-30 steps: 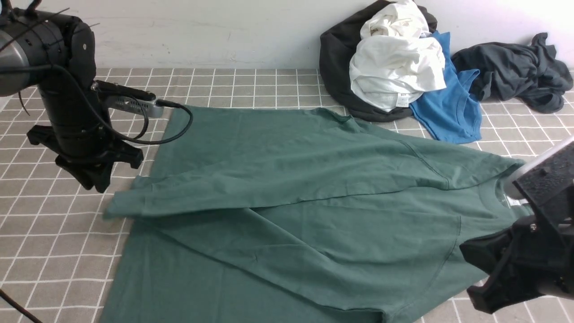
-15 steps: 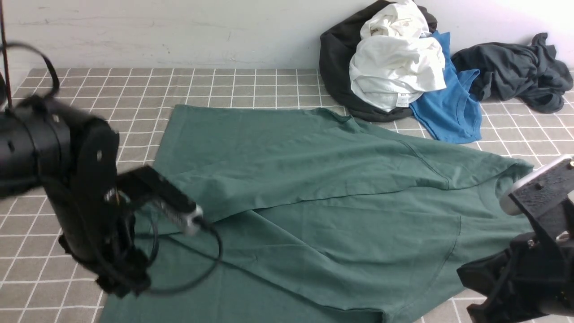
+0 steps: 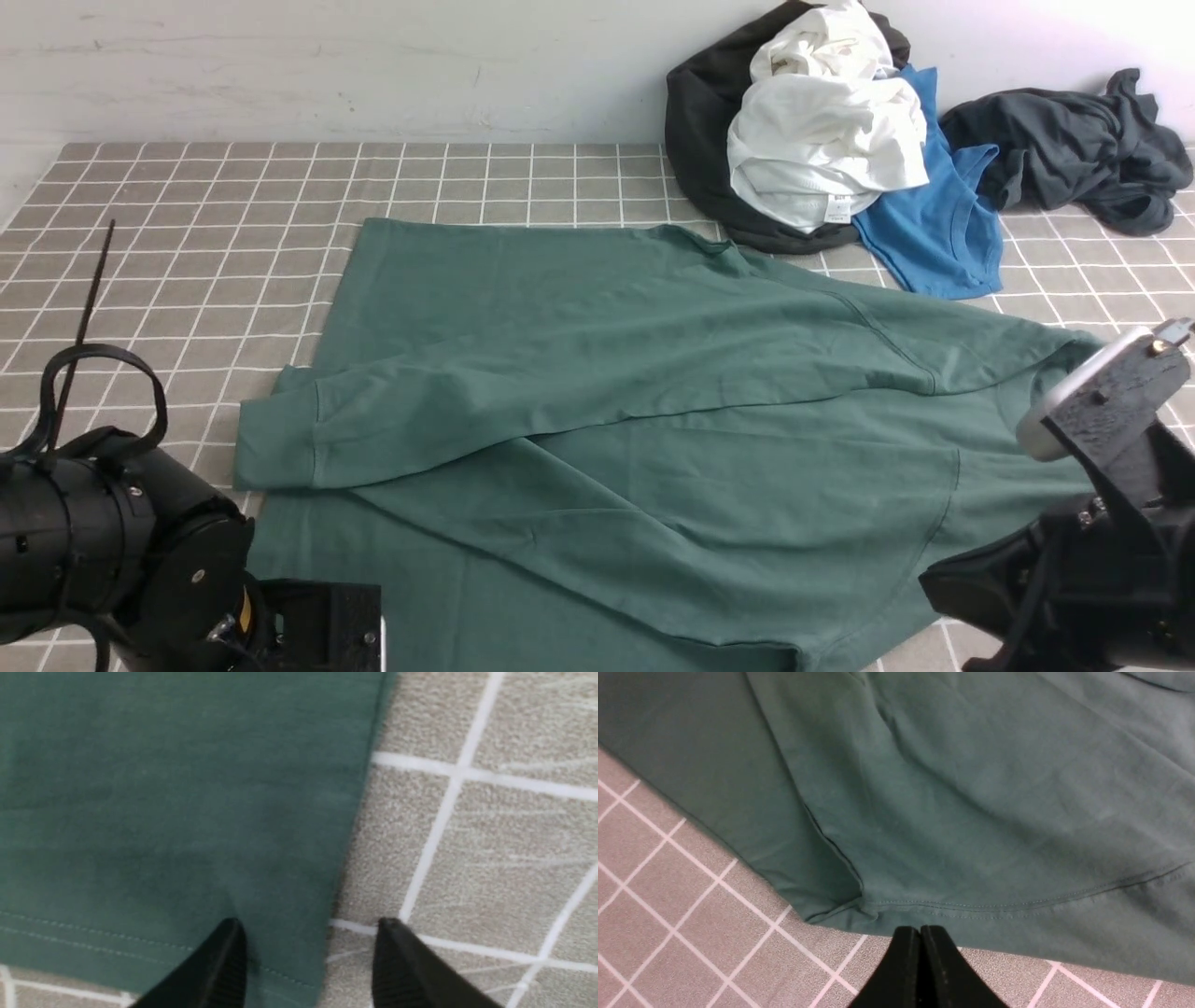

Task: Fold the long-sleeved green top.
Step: Use both arms simultaneously to clamp the lower edge of the clothing fabric

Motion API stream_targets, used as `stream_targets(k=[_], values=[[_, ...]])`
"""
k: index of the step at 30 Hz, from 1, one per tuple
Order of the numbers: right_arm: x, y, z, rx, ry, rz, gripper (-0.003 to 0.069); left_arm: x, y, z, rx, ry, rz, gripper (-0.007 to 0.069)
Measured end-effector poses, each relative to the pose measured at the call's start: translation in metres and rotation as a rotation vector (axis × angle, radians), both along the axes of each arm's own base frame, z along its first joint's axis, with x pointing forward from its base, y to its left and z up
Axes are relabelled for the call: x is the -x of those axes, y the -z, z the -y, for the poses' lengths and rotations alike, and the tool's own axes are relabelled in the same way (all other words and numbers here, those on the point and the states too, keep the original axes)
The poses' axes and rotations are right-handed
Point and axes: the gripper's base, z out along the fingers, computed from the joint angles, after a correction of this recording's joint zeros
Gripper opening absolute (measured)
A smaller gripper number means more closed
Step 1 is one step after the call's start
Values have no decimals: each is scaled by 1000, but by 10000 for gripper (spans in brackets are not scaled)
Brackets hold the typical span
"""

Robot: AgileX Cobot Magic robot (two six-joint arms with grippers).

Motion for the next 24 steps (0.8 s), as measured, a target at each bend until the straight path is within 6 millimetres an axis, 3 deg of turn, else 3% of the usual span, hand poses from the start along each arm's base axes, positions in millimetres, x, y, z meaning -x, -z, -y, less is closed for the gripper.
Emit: stream_targets(k=[4,5,7,12,17,21,23,24], values=[[1,1,0,18,-35,5,-10,-1,-1,1,12,-38,33,144],[2,1,0,31,-56,10,-10,-3,-2,1,25,-49,73,67],[3,0,0,40,-77,21,-10,-4,-9,2,44,-42,124,17],[8,-9,1,36,-116,88,-10,-4,-38,1,96,-58,260,-5],[12,-16,4,63,-158,153,-6,-1,-66,0,190,-222,373,-5],[1,-3,5,229,-243,100,70,3,-76,-2,260,-482,376,-4],[-5,4,6,296,-271,84,105,4,-76,-2,263,-529,369,-4],[-12,15,8,388,-312,67,174,4,-75,-2,272,-591,364,-4]])
